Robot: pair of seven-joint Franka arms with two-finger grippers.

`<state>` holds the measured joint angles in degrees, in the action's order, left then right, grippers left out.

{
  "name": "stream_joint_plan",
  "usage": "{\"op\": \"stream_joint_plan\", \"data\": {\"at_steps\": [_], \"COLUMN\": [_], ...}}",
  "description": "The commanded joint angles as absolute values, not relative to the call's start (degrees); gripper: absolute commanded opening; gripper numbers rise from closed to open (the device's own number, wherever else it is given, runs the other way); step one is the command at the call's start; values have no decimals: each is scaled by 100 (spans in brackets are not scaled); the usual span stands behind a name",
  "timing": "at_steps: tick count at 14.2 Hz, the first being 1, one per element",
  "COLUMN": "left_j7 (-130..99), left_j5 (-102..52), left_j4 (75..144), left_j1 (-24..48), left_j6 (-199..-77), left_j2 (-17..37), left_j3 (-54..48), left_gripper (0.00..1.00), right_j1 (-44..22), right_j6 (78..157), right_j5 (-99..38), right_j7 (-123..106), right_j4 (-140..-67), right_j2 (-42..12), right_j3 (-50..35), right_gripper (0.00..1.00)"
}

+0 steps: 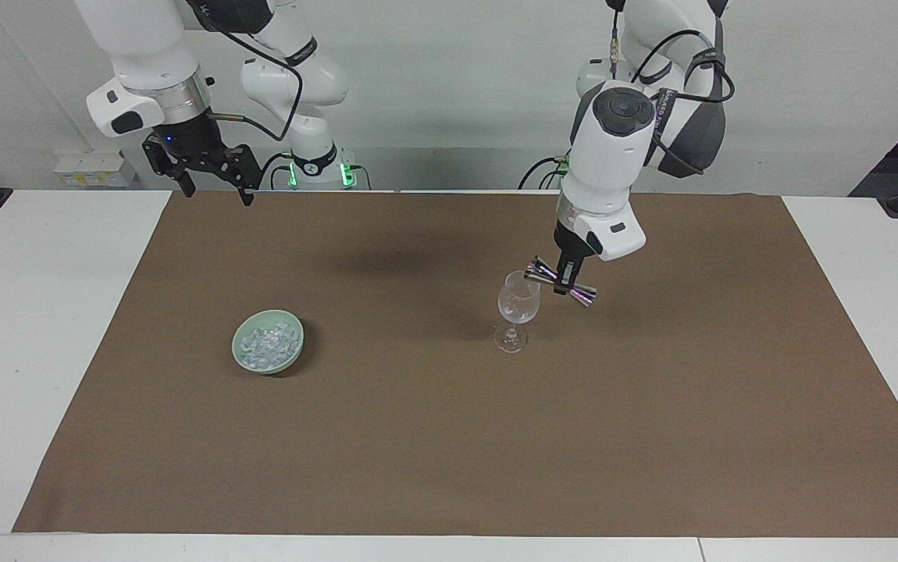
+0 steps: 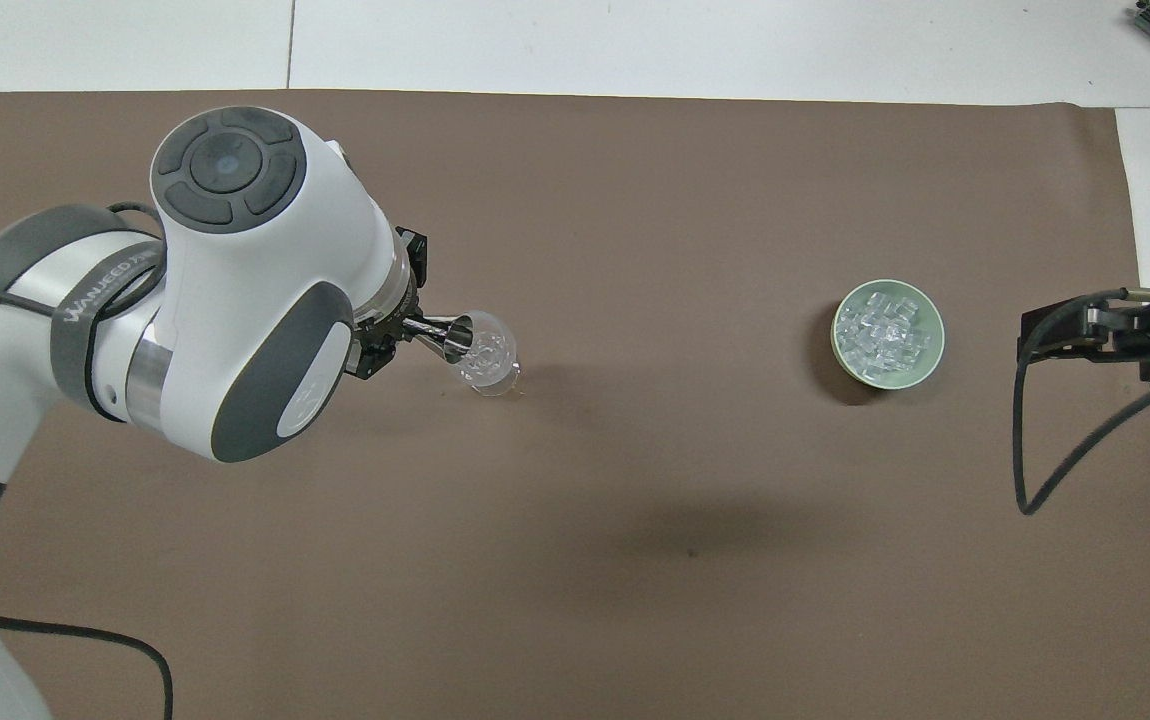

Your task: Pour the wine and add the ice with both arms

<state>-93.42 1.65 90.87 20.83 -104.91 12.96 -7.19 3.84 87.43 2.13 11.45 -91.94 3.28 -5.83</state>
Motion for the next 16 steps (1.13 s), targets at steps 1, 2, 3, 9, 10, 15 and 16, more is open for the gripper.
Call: {"op": "stream_joint_plan", "data": {"at_steps": [1, 2, 3, 9, 10, 15, 16], "left_j7": [-9457, -9457, -9457, -9466, -9475, -9536, -9588], "left_j5": [360, 395, 422, 466, 475, 632, 659], "left_j4": [8956, 8956, 8956, 8956, 8956, 8947, 8947], "left_j1": [2224, 2224, 2224, 2294, 2294, 2303, 2329], "left_j6": [-10512, -10512, -10512, -10521, -10521, -10529, -10564], "left_j2": [1362, 1362, 1371, 1371, 1371, 1380, 1380], "left_j3": [-633, -633, -633, -633, -624, -633, -633], "left_gripper": [0, 0, 0, 0, 0, 0, 0], "right_j1": [396, 396, 396, 396, 404, 396, 396], "right_j6": [8780, 8780, 8780, 8789, 8798, 8815, 8824], "right_j5": [237, 237, 237, 237, 237, 237, 237], "right_j7": [967, 958, 967, 958, 958, 958, 958], "right_j4": [-9334, -9334, -9334, -9334, -9334, -9334, -9343], "right_j2": [457, 457, 457, 457, 448, 457, 457], "right_j3": [-598, -598, -598, -598, -598, -598, -598], "right_gripper": [100, 100, 100, 100, 100, 100, 100]}}
